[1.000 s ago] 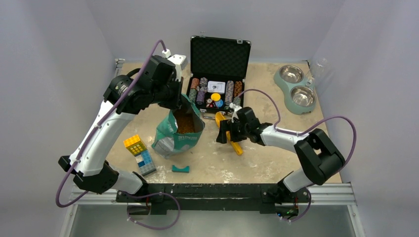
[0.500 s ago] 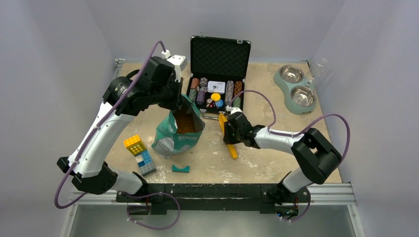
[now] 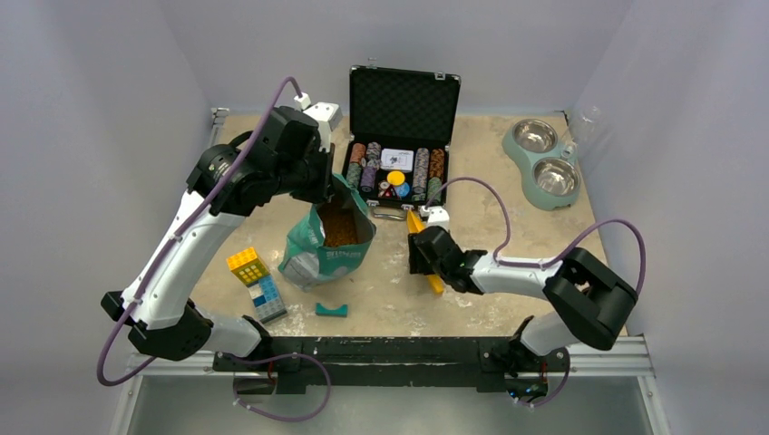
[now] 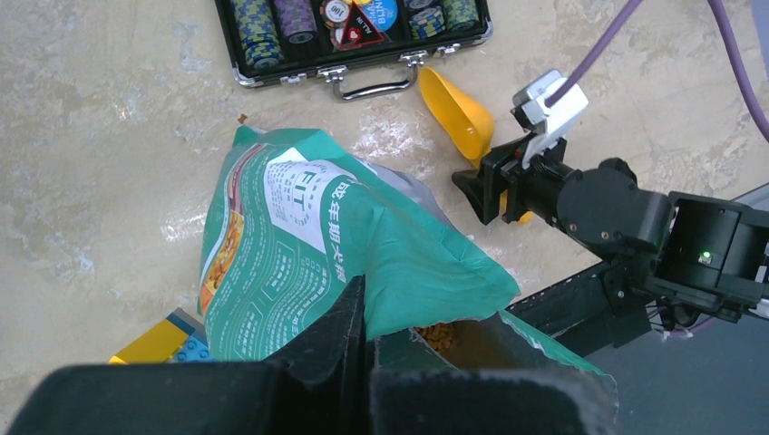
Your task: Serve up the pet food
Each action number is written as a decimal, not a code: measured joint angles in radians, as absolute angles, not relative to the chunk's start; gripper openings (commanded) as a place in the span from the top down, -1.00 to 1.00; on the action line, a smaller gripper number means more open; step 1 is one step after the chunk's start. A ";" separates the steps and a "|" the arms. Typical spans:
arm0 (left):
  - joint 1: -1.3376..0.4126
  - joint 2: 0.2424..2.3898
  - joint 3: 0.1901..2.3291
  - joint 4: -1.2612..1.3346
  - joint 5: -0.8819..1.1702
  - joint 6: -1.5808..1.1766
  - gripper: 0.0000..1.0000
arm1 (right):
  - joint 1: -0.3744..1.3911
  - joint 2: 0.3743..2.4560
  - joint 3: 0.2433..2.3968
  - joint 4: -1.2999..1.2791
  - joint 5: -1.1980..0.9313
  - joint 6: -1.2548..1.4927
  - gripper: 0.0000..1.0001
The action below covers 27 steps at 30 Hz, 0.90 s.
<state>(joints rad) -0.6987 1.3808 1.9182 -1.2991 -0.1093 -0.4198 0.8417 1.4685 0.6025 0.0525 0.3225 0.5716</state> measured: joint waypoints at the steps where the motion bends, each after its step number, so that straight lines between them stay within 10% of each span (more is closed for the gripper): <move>1: -0.699 1.381 1.918 -1.300 -0.109 -0.421 1.00 | 0.858 1.458 0.580 0.079 0.350 0.587 -0.22; 11: -0.699 1.391 1.924 -1.306 -0.099 -0.426 1.00 | 1.019 1.477 0.461 0.265 0.671 0.698 -0.01; 17: -0.699 1.425 1.962 -1.334 -0.083 -0.422 1.00 | 1.038 1.595 0.463 0.425 0.804 0.690 1.00; 27: -0.699 1.417 1.938 -1.318 -0.051 -0.414 1.00 | 1.105 1.328 0.505 0.065 0.654 0.644 1.00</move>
<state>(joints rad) -0.6991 1.4174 1.9381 -1.3178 -0.0509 -0.4145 1.1046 1.3281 0.5049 0.0654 0.6540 0.6441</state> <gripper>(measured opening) 0.019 0.285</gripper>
